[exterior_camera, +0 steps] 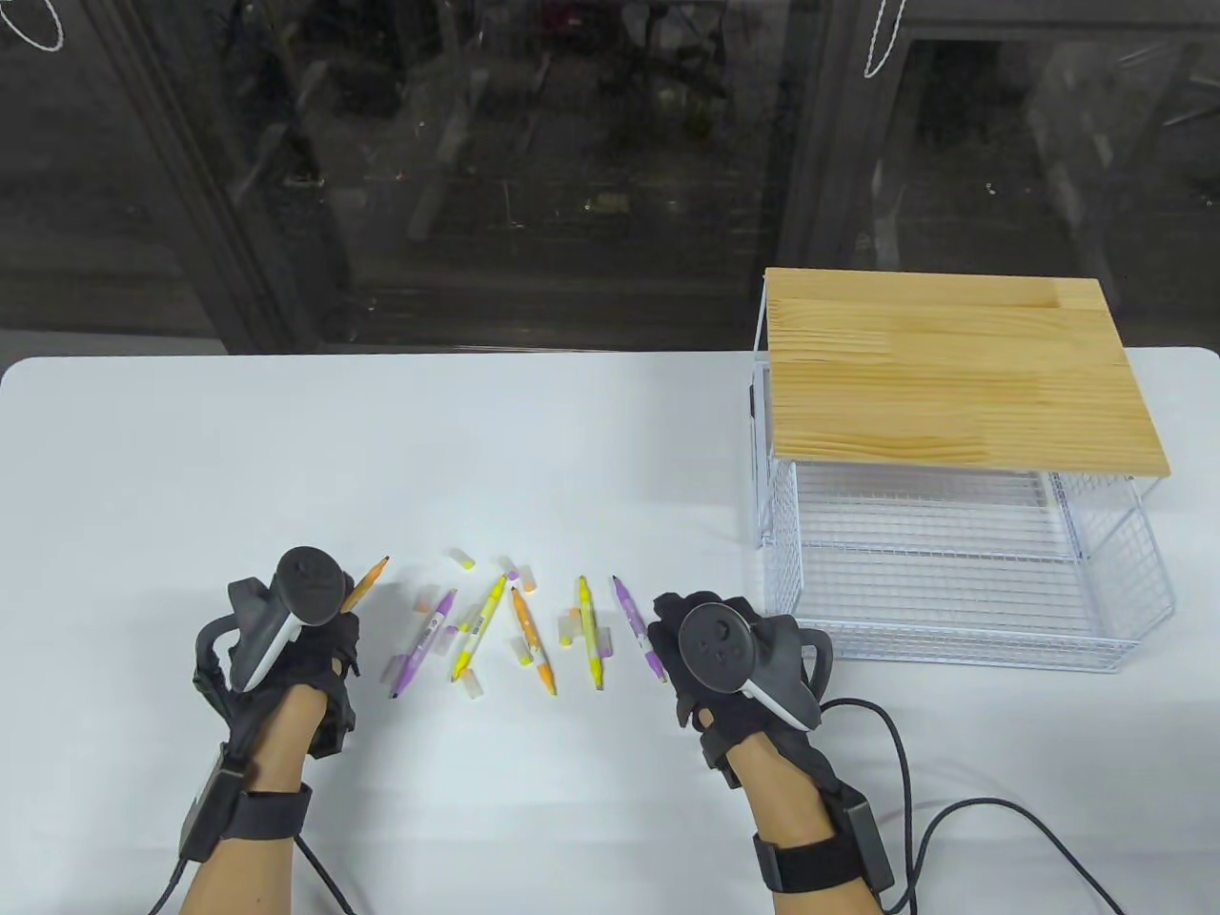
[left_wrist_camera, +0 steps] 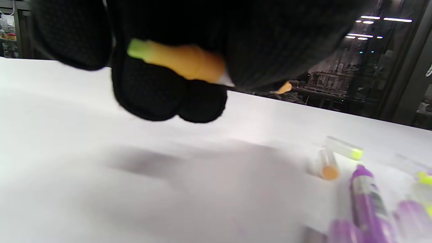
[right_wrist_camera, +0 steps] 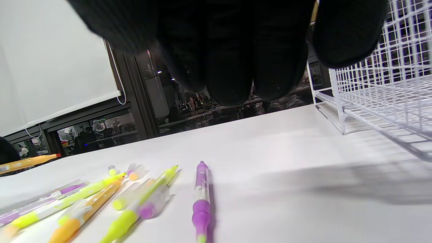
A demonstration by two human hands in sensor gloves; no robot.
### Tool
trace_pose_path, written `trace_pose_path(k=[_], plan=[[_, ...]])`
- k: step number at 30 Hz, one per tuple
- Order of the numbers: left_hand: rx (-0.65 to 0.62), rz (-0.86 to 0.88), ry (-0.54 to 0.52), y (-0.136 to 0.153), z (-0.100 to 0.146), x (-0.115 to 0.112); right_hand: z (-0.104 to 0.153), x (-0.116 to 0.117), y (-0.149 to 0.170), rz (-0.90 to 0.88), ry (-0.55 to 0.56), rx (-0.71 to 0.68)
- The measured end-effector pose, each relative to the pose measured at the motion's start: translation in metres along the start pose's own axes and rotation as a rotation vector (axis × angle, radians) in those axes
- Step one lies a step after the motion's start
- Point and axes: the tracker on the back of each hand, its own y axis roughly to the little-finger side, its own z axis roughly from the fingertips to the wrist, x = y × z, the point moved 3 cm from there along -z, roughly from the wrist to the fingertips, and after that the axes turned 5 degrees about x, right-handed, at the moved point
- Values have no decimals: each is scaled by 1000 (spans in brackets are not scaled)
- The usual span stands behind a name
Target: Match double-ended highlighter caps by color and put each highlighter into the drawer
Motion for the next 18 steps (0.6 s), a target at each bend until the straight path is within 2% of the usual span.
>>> trace_pose_path(k=[12,18], plan=[[-35,27,-49,3,12,11,0,2,1,7,-13,4],[-111,17,-60,-4,22,16,0,3,1,8,-23,8]])
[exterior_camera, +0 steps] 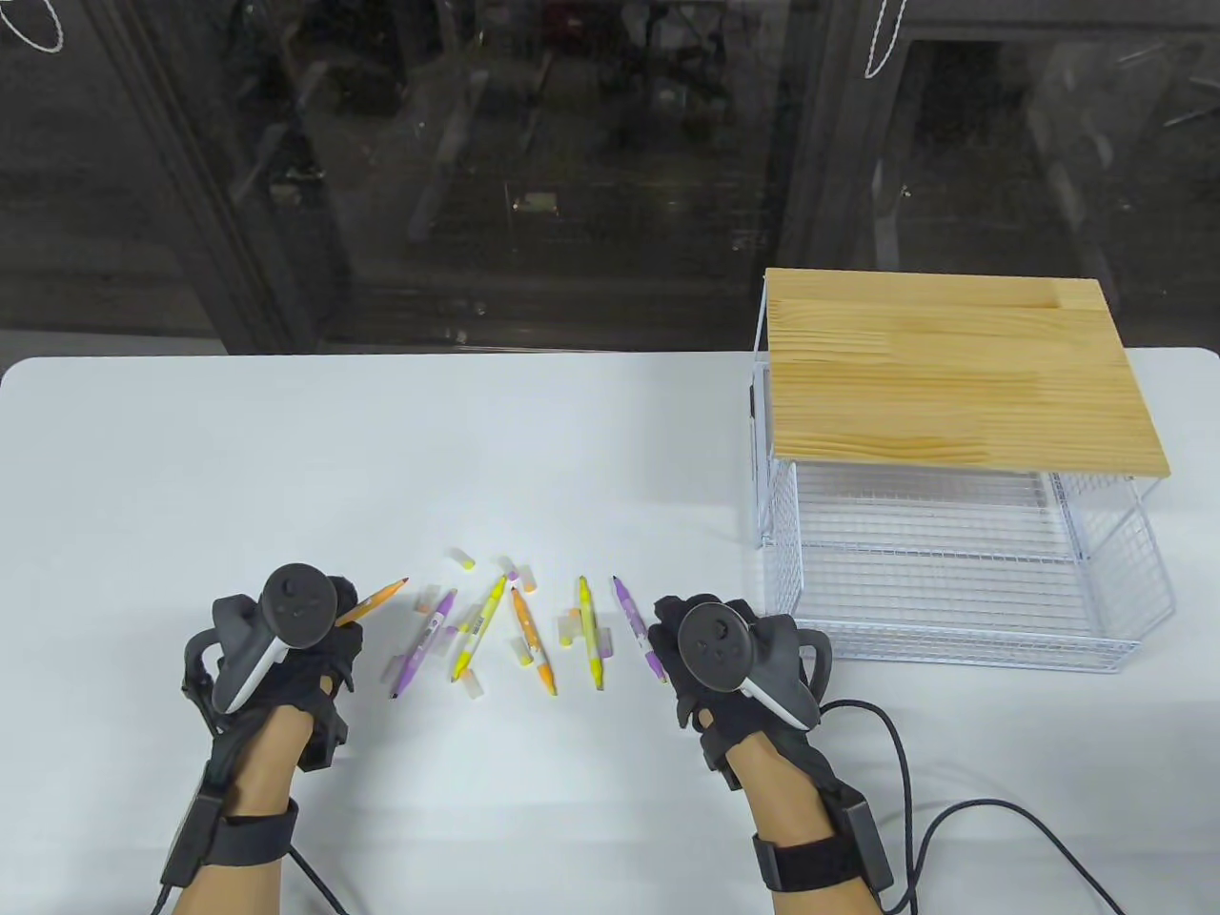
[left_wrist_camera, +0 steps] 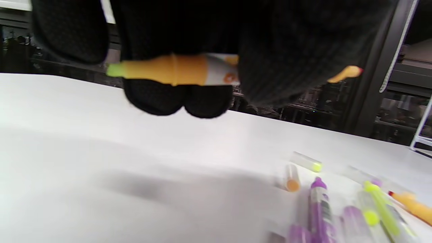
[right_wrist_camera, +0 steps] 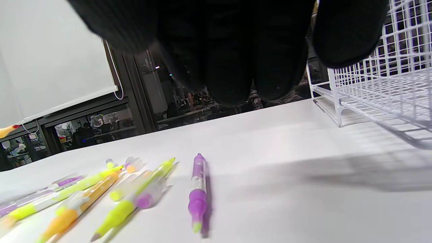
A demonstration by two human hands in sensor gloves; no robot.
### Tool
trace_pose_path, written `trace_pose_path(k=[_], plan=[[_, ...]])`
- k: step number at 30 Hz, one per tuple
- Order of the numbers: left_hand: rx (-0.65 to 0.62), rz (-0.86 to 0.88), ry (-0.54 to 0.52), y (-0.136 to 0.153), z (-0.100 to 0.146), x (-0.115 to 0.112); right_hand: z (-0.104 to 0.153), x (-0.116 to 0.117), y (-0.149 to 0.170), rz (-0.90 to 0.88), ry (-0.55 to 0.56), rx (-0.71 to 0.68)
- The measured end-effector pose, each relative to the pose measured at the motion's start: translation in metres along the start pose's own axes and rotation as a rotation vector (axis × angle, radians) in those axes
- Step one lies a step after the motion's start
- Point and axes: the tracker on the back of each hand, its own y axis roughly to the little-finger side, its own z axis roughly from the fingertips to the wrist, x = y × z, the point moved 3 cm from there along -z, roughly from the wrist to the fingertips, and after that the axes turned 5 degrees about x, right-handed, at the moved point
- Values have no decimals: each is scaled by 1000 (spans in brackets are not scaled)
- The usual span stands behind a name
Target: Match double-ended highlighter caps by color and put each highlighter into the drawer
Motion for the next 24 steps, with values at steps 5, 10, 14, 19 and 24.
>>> trace_pose_path(k=[5,10,14,19,24], plan=[[-50,-11,-44,-9,9,8,0,1,0,4,-6,1],[-84,-17,-71,-16,15,13,0,2,0,9,-6,-1],[-104,3,-77,-19,18,13,0,1,-4,9,-1,-14],[-121,27,-85,-19,17,12,2,-4,-22,-21,23,-84],[-133,39,-74,-18,17,12,2,1,-50,1,8,-165]])
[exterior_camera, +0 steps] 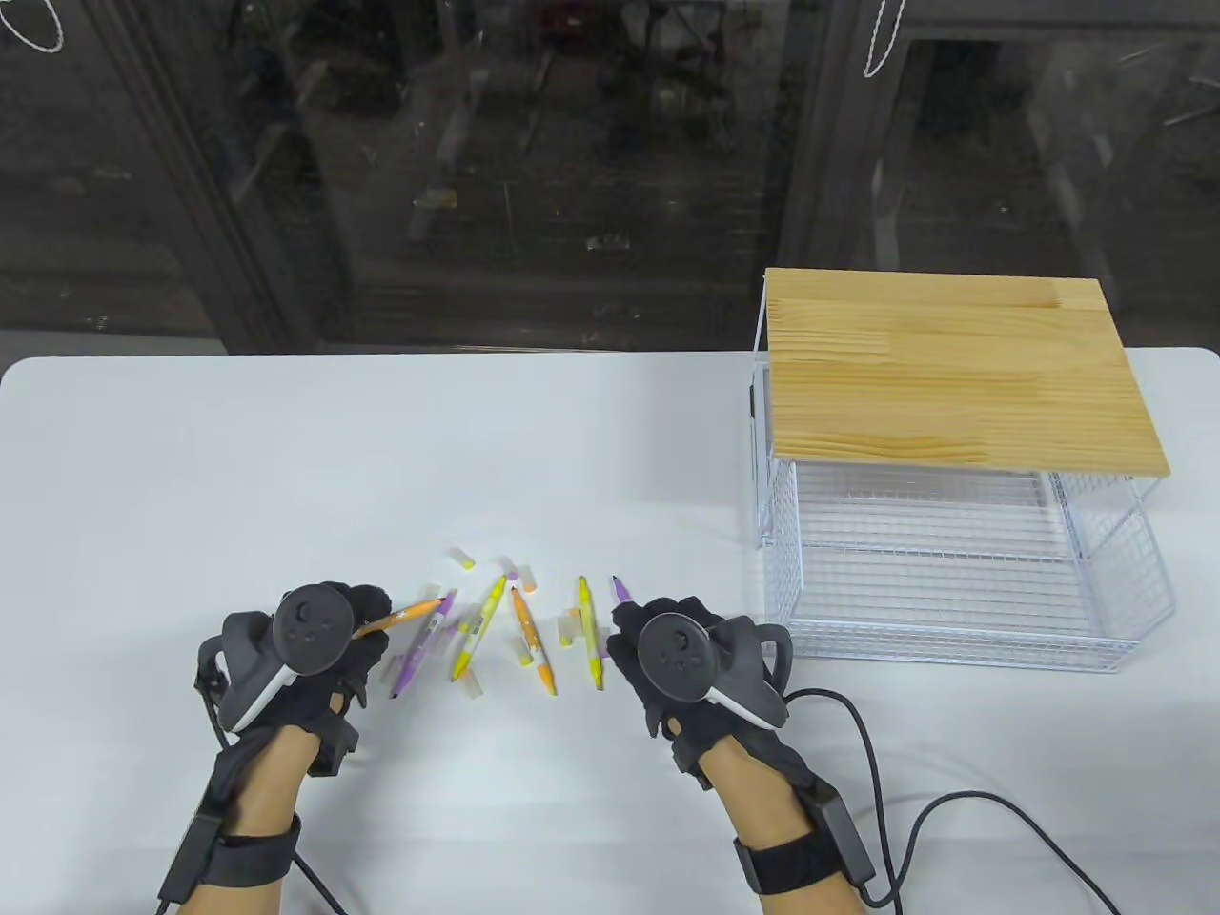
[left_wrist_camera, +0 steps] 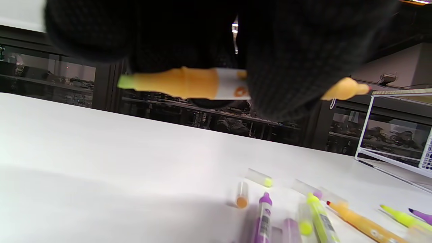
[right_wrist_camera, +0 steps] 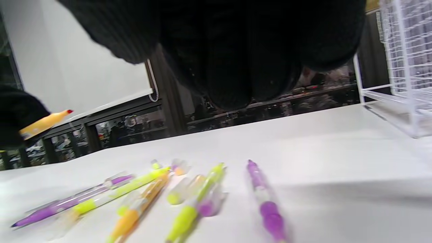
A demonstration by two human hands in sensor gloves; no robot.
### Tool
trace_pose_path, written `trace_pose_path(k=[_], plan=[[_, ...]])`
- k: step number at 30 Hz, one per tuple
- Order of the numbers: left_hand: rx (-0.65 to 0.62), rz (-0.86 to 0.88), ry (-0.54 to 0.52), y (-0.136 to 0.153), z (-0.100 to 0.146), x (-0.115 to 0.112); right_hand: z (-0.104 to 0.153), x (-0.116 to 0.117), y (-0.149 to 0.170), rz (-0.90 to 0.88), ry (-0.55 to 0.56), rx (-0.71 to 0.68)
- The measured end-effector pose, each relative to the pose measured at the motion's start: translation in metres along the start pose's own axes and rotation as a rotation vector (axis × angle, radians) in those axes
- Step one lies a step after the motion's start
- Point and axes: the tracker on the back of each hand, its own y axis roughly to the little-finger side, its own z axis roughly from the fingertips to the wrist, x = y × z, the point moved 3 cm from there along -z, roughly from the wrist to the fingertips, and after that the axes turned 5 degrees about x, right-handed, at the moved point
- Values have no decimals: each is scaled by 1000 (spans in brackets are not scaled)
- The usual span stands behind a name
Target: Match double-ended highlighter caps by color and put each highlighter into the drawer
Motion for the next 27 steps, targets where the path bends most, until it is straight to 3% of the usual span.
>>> trace_pose_path(k=[11,19,27], plan=[[18,-23,17,1,0,-2,-21,18,-73,143,-65,-158],[47,-16,35,7,-3,-5,-29,57,-125,264,-165,-275],[73,-12,62,13,-9,-12,-30,94,-143,359,-188,-332]])
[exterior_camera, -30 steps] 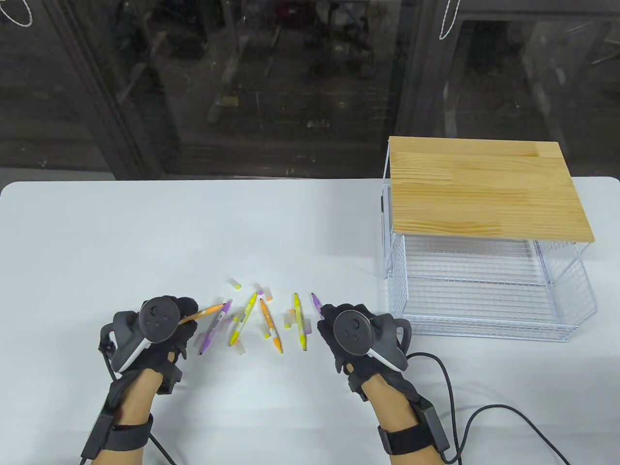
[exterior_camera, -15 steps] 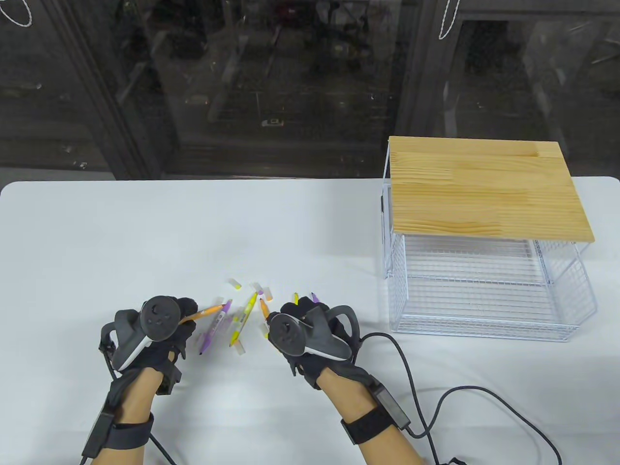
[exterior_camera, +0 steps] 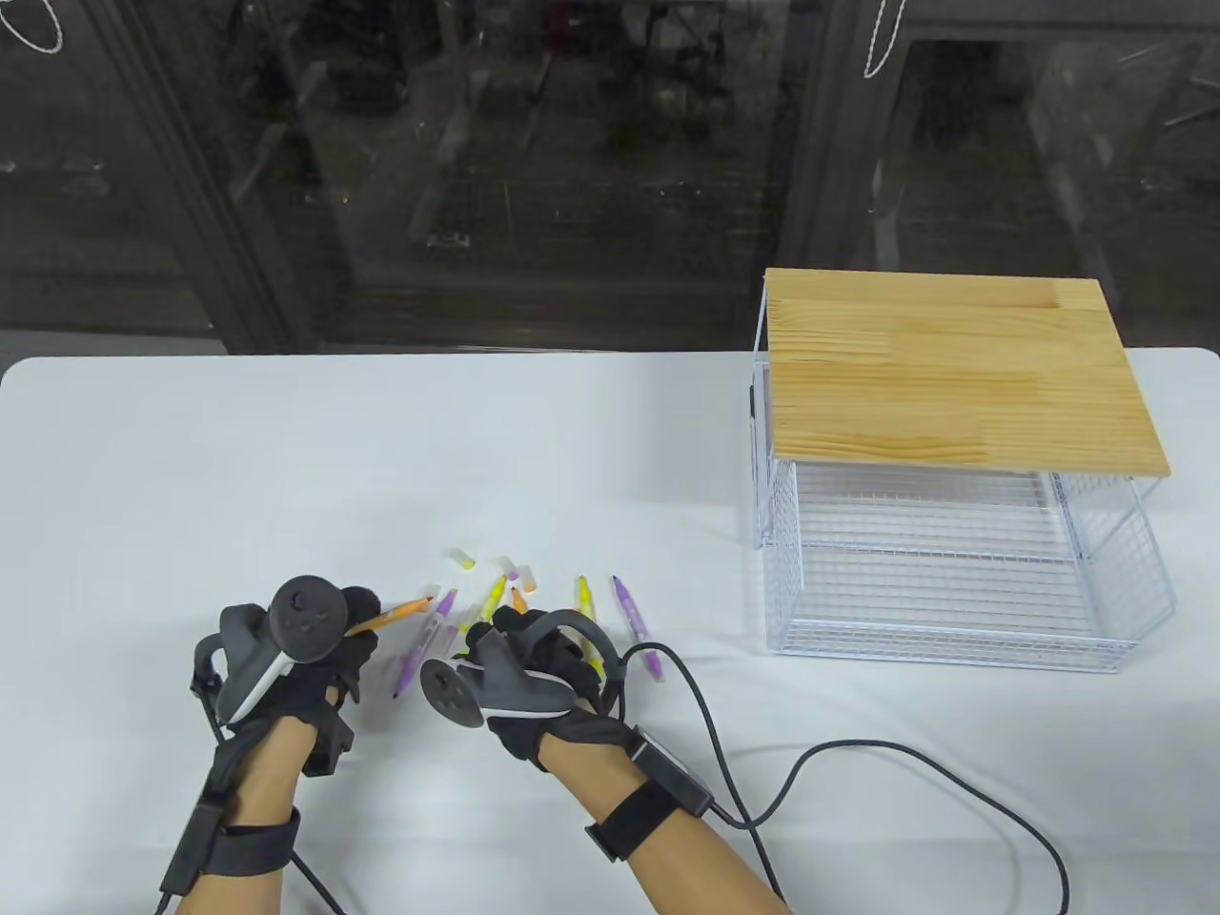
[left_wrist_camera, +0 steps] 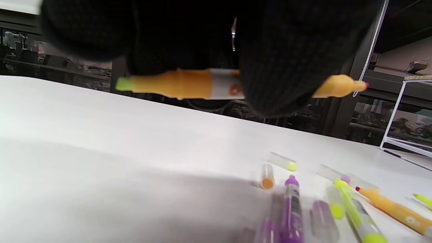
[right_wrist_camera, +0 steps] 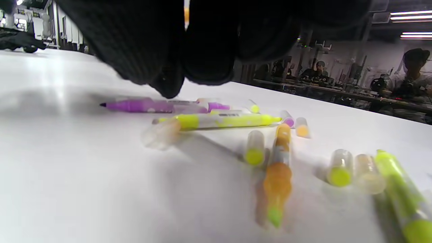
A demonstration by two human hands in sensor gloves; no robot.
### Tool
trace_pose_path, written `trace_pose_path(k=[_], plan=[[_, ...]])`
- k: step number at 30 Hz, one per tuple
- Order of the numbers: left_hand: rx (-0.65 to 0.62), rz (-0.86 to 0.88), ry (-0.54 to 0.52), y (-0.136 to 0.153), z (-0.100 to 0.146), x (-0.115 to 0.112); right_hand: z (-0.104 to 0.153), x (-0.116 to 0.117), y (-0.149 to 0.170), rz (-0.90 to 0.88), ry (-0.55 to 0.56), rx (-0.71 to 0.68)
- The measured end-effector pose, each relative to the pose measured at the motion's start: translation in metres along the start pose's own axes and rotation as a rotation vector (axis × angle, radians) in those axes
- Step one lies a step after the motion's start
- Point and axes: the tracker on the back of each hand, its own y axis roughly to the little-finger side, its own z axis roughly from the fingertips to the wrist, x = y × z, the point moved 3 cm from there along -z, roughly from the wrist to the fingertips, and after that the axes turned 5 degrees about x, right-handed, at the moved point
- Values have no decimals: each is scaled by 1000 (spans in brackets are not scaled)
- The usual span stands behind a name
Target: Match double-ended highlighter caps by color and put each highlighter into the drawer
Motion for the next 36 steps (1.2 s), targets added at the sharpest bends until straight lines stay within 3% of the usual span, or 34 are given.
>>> trace_pose_path(k=[36], plan=[[7,-2,24,0,-2,-3,0,16,-5,92,60,-136]])
